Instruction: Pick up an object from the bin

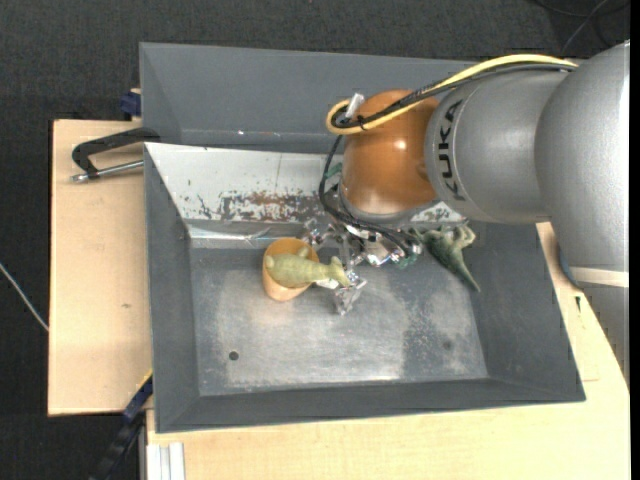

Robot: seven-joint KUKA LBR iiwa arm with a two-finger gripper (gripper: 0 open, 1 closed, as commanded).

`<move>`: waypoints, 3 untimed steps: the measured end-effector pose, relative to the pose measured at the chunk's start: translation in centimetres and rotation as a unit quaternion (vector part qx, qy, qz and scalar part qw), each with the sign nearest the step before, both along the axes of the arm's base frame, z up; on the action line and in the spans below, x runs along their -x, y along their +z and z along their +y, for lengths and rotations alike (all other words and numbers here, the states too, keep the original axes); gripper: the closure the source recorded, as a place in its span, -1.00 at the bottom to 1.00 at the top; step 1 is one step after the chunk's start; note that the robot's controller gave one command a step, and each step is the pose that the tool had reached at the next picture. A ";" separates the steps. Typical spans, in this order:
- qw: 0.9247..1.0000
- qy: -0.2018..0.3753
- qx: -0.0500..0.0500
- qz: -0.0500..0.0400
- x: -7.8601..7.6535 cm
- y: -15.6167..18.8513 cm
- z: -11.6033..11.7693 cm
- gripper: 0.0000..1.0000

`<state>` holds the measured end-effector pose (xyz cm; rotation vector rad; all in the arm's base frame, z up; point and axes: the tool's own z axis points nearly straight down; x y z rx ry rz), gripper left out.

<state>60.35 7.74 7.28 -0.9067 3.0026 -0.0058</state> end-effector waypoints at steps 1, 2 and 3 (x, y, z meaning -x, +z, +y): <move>1.000 -0.001 -0.001 0.000 0.0 0.2 0.0 1.00; 1.000 -0.005 -0.003 -0.005 2.0 15.6 -0.8 1.00; 1.000 -0.004 -0.002 0.000 2.1 15.1 -0.8 -1.00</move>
Offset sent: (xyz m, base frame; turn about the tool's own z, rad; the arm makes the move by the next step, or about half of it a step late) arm 0.0000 0.0000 0.0000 0.0000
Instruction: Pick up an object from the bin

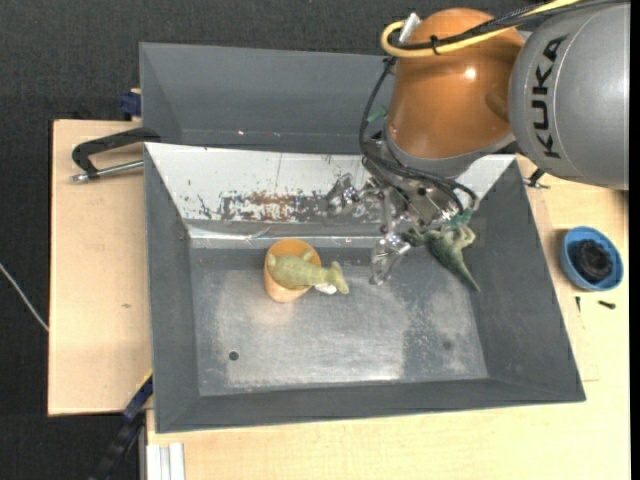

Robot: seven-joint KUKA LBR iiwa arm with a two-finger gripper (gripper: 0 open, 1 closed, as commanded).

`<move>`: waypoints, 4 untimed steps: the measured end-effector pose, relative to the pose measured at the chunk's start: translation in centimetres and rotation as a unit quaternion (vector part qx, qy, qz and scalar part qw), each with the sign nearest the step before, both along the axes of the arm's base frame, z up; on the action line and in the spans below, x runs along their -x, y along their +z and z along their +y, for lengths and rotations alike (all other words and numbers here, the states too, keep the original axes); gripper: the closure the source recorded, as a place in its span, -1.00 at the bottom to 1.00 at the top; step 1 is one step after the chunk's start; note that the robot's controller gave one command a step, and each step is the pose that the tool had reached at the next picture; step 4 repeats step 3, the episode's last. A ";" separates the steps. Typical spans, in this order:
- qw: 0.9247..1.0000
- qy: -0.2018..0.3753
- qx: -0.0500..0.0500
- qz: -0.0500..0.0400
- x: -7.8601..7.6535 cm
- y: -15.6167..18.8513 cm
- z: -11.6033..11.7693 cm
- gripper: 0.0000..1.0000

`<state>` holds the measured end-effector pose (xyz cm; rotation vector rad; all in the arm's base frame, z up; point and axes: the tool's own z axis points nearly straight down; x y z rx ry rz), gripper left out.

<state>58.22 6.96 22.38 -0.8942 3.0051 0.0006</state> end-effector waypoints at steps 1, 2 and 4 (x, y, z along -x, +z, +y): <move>0.993 0.121 0.001 -0.001 -0.7 -13.9 2.3 -1.00; 0.993 0.120 -0.002 -0.008 -1.0 -13.4 2.6 1.00; 0.993 0.119 0.000 -0.005 -2.3 1.1 2.4 1.00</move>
Offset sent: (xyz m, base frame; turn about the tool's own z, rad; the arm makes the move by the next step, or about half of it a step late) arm 0.0040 0.0225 -0.1416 -0.2442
